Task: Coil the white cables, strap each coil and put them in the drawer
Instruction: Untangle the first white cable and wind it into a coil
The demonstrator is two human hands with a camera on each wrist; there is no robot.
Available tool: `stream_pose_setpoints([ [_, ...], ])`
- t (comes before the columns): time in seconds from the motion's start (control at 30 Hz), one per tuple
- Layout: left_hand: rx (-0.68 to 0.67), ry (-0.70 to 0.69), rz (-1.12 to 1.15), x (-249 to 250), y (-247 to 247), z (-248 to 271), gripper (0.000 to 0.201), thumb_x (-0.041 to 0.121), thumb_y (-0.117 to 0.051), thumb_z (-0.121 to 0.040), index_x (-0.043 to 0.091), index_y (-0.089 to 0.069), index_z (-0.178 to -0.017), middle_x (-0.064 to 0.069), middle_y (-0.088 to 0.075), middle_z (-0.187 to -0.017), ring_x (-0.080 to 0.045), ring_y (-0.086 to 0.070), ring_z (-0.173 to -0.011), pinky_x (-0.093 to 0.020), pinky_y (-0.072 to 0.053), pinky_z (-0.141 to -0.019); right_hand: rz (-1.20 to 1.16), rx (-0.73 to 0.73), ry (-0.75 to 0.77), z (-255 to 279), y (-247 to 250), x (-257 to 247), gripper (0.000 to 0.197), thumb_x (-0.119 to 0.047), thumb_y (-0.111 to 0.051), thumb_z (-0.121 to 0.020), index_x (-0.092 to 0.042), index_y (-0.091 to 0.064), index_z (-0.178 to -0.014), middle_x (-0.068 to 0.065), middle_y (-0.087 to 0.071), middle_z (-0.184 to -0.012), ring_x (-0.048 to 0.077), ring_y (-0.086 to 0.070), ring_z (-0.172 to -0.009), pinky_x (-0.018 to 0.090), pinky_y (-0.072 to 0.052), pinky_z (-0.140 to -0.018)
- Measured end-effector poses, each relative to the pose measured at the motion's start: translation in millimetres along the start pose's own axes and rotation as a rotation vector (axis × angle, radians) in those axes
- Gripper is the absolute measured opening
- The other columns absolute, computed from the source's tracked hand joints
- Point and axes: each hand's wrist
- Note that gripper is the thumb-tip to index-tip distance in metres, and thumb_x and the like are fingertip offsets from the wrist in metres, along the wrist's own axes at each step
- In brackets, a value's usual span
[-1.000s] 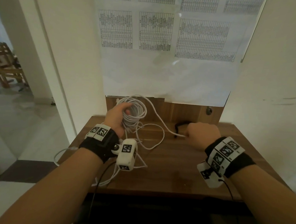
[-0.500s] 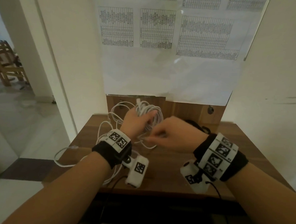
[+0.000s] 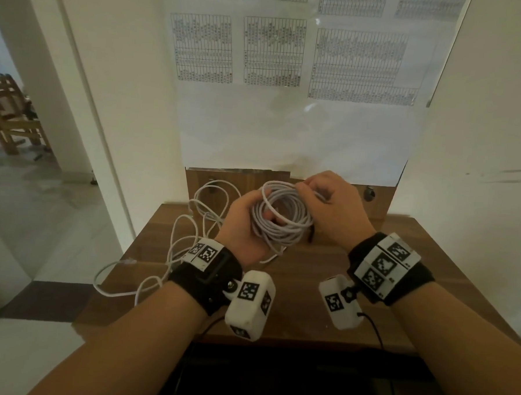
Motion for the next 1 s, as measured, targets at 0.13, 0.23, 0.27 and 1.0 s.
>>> stream_pose_setpoints([
  [0.13, -0.017, -0.016, 0.017, 3, -6, 0, 0.057, 0.045, -0.041, -0.104, 0.0, -0.073, -0.092, -0.013, -0.072, -0.074, -0.021, -0.071, -0.064, -0.03, -0.059, -0.061, 0.13, 0.022, 0.03, 3, -2, -3, 0.036, -0.03, -0.06, -0.096, -0.007, -0.057, -0.068, 0.007, -0.059, -0.085, 0.019, -0.056, -0.077, 0.043, -0.05, -0.076],
  [0.23, 0.025, -0.058, -0.142, 1, -4, -2, 0.019, 0.007, -0.046, -0.099, 0.0, -0.064, -0.102, -0.006, -0.067, -0.066, -0.018, -0.066, -0.059, -0.03, -0.055, -0.06, 0.036, -0.1, -0.082, 8, -2, -8, 0.024, -0.038, -0.058, -0.096, -0.014, -0.055, -0.102, 0.001, -0.061, -0.095, 0.016, -0.06, -0.08, 0.04, -0.053, -0.077],
  [0.27, 0.017, -0.051, -0.163, 0, -2, -4, 0.014, 0.002, -0.047, -0.094, 0.0, -0.061, -0.095, -0.003, -0.059, -0.058, -0.015, -0.059, -0.053, -0.028, -0.052, -0.056, -0.099, -0.213, -0.163, 10, 0, -11, 0.039, -0.041, -0.059, -0.096, -0.021, -0.046, -0.127, -0.003, -0.062, -0.11, 0.013, -0.064, -0.09, 0.037, -0.054, -0.083],
  [1.0, 0.112, -0.186, -0.042, -30, 9, -19, 0.055, 0.036, -0.068, -0.088, 0.013, -0.06, -0.137, -0.005, -0.067, -0.082, -0.01, -0.057, -0.061, -0.025, -0.051, -0.062, -0.48, -0.03, -0.523, 27, -46, 6, 0.019, -0.018, -0.058, -0.09, -0.011, -0.063, -0.108, 0.012, -0.069, -0.103, 0.026, -0.069, -0.094, 0.053, -0.057, -0.088],
])
Point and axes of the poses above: each hand's wrist, its own z-axis away from the middle knuckle, its own y-axis out of the back of the hand, x = y × z
